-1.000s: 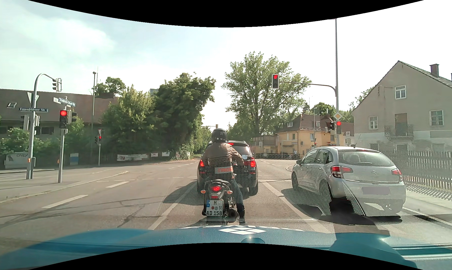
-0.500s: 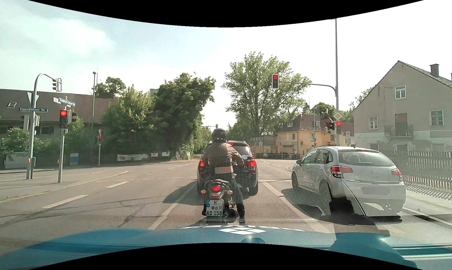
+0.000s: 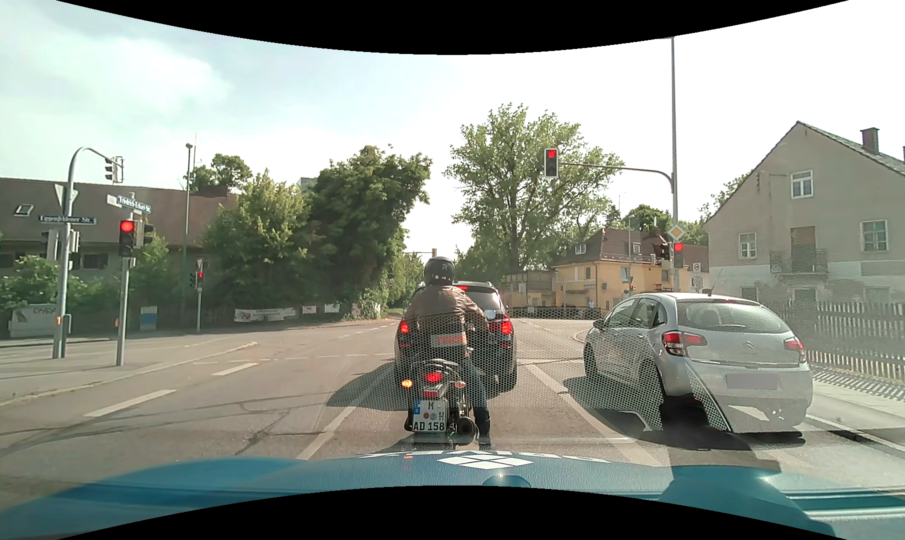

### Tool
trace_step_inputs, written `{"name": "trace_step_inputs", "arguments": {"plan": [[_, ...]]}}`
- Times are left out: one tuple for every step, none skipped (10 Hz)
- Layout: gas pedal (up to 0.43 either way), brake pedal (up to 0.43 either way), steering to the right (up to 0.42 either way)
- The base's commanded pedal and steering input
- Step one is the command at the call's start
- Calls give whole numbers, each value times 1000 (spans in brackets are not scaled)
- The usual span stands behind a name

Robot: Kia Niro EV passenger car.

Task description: Follow the waypoints while adhering to traffic rules and regulations

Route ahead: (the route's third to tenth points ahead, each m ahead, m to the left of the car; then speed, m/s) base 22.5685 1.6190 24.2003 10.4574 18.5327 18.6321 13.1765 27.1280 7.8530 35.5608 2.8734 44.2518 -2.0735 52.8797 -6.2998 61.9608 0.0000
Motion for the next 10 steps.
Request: {"name": "trace_step_inputs", "arguments": {"plan": [[0,317,-11],[0,317,-11],[0,317,-11],[0,317,-11],[0,317,-11],[0,317,-11],[0,317,-11],[0,317,-11],[0,317,-11],[0,317,-11]]}}
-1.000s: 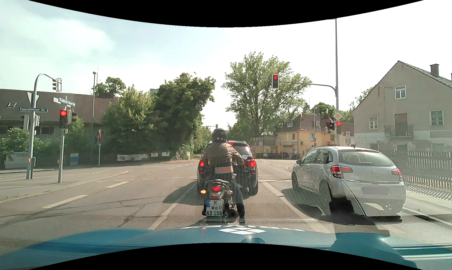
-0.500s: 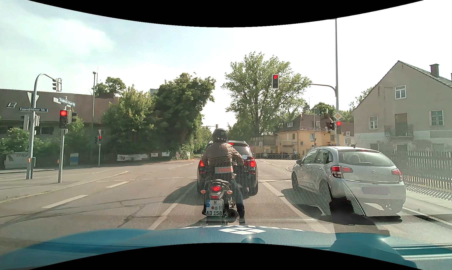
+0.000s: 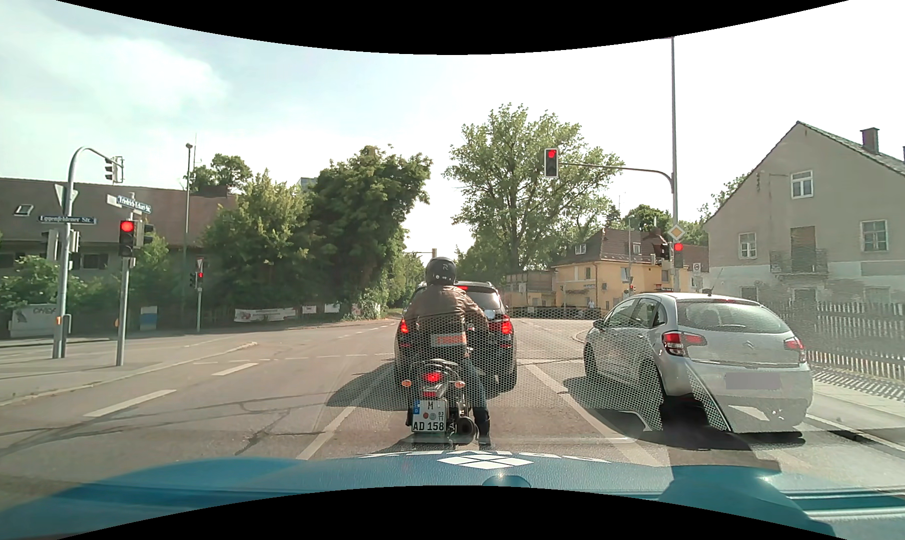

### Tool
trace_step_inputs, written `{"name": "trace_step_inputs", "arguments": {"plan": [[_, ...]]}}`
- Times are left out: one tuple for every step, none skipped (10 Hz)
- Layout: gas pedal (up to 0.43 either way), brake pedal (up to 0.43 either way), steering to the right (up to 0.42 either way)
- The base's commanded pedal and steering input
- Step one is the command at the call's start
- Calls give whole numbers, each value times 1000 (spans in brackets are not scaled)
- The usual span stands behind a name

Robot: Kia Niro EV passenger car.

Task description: Follow the waypoints while adhering to traffic rules and regulations

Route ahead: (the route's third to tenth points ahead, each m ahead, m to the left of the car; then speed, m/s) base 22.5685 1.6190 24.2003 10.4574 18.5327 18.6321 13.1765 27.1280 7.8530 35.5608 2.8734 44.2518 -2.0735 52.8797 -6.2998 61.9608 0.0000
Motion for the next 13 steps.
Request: {"name": "trace_step_inputs", "arguments": {"plan": [[0,317,-11],[0,317,-11],[0,317,-11],[0,317,-11],[0,317,-11],[0,317,-11],[0,317,-10],[0,317,-11],[0,317,-11],[0,317,-11],[0,317,-11],[0,317,-11],[0,317,-11]]}}
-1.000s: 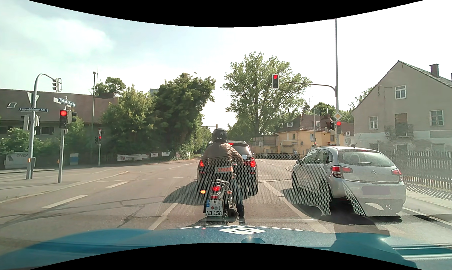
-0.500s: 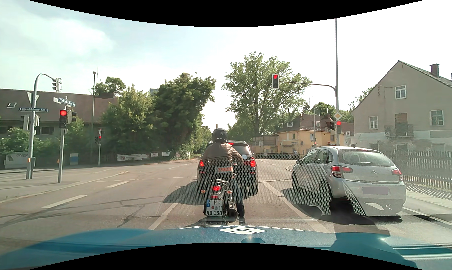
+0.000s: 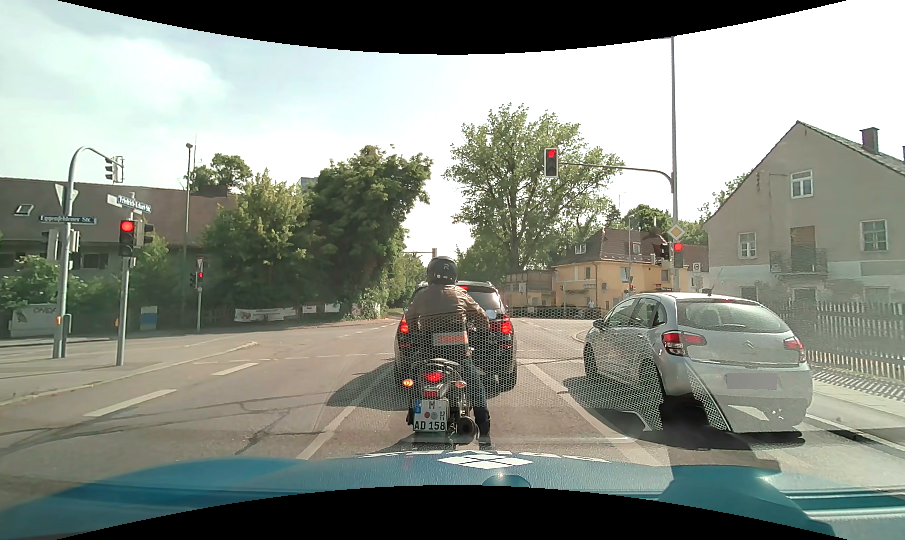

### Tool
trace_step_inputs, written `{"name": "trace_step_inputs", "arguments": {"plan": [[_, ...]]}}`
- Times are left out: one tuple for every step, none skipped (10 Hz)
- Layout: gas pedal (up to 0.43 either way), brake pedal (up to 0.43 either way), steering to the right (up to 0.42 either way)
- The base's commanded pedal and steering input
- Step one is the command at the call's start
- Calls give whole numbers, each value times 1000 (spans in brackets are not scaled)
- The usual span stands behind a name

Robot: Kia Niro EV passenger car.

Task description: Follow the waypoints while adhering to traffic rules and regulations

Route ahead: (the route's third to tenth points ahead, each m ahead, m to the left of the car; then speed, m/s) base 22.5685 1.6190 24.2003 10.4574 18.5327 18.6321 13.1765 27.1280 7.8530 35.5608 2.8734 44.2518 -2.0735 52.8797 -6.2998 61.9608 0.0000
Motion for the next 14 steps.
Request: {"name": "trace_step_inputs", "arguments": {"plan": [[0,317,-10],[0,317,-11],[0,317,-11],[0,317,-11],[0,317,-11],[0,317,-11],[0,317,-11],[0,317,-11],[0,311,-11],[0,317,-10],[0,317,-11],[0,317,-10],[0,317,-11],[0,317,-11]]}}
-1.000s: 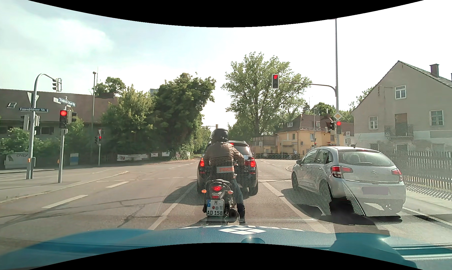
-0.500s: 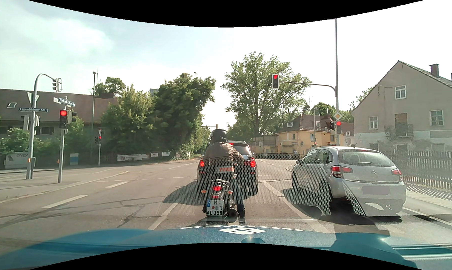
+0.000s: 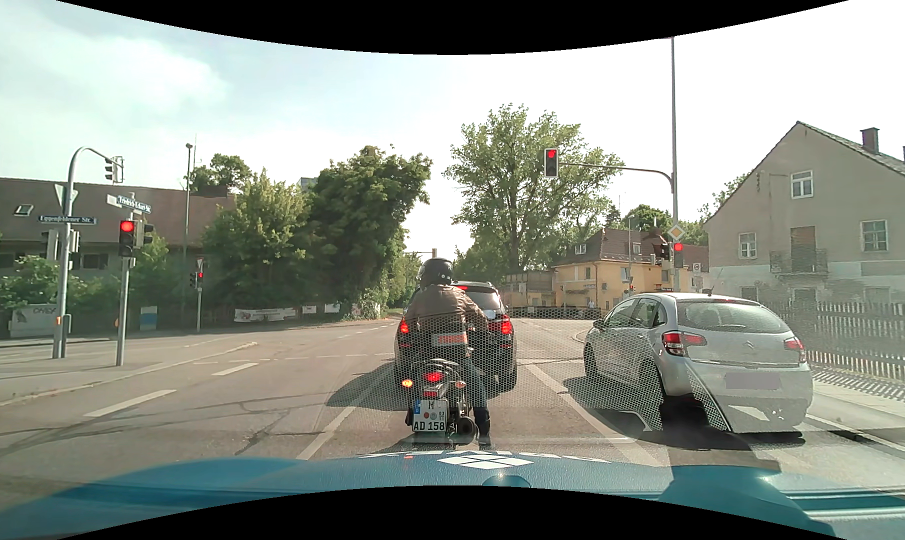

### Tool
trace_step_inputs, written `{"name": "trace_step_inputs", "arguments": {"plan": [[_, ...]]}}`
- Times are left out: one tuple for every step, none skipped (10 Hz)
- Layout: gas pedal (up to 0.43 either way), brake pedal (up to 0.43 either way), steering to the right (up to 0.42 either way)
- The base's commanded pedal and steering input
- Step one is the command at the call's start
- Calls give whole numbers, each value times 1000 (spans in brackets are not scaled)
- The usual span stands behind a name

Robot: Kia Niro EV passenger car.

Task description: Follow the waypoints while adhering to traffic rules and regulations

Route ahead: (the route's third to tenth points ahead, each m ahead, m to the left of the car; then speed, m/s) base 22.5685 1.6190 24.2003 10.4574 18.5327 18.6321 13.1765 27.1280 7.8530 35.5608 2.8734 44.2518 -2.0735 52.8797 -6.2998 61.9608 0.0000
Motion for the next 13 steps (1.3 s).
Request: {"name": "trace_step_inputs", "arguments": {"plan": [[0,317,-11],[0,317,-11],[0,317,-11],[0,317,-10],[0,317,-11],[0,317,-11],[0,317,-11],[0,317,-11],[0,317,-11],[0,317,-10],[0,317,-11],[0,317,-11],[0,317,-11]]}}
